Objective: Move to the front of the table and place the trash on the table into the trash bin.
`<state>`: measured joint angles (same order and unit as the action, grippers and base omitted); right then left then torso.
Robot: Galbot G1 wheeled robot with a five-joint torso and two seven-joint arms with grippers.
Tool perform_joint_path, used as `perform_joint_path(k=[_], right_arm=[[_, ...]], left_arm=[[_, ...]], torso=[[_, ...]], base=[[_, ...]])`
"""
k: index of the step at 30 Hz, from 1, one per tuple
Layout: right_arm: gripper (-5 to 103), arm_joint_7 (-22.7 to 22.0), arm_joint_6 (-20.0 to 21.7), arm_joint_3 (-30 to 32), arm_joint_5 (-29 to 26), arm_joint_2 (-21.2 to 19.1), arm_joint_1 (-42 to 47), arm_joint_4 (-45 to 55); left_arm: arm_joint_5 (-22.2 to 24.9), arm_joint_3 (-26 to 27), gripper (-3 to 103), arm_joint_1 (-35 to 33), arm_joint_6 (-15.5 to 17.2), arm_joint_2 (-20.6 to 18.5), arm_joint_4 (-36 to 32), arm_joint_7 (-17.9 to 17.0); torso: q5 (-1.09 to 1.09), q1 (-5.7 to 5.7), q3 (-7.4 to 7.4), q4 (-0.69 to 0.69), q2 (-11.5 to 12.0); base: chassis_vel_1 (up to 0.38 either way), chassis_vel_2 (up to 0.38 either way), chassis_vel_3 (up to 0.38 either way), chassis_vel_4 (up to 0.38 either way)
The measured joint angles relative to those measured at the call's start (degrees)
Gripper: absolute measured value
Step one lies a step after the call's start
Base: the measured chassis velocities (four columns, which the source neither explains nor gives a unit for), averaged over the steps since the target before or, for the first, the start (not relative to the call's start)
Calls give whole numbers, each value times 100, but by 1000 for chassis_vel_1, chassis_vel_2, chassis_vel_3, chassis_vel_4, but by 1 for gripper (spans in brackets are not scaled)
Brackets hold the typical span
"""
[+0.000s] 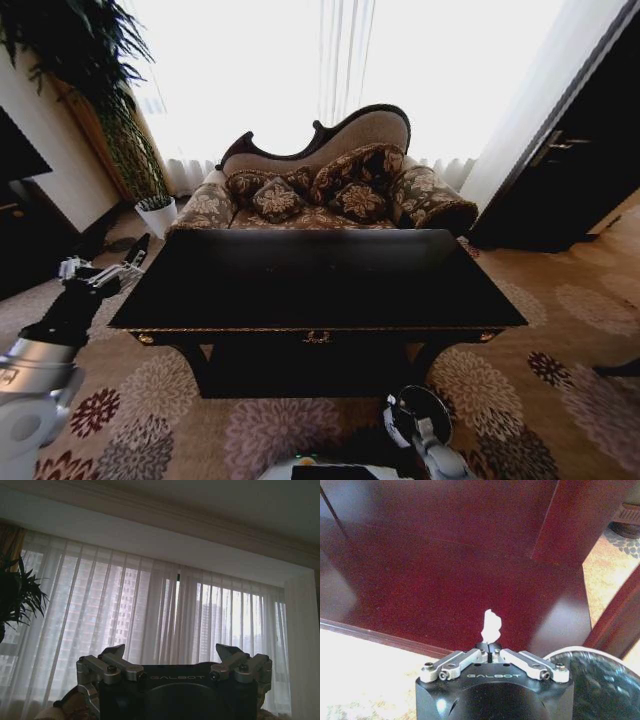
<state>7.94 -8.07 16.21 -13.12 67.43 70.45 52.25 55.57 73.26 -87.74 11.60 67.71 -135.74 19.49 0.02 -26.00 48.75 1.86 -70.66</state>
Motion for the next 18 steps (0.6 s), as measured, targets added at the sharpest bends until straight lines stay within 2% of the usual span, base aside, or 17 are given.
perform_joint_path(k=[7, 12, 18], right_arm=[[0, -257, 144, -51, 223, -7, -343, -366], [0, -289, 204, 78, 381, -314, -411, -738], [0, -508, 350, 177, 551, -350, -529, -1102]], left_arm=[[-36, -27, 100, 59, -3, 20, 90, 0], [-152, -175, 100, 163, -3, 62, 171, 1], [-212, -225, 100, 171, -10, 55, 189, 1]], torso=[[-2, -1, 0, -2, 1], [-5, 0, 0, 1, 0], [-4, 0, 0, 0, 0]], base=[[0, 0, 0, 0], [0, 0, 0, 0], [0, 0, 0, 0]])
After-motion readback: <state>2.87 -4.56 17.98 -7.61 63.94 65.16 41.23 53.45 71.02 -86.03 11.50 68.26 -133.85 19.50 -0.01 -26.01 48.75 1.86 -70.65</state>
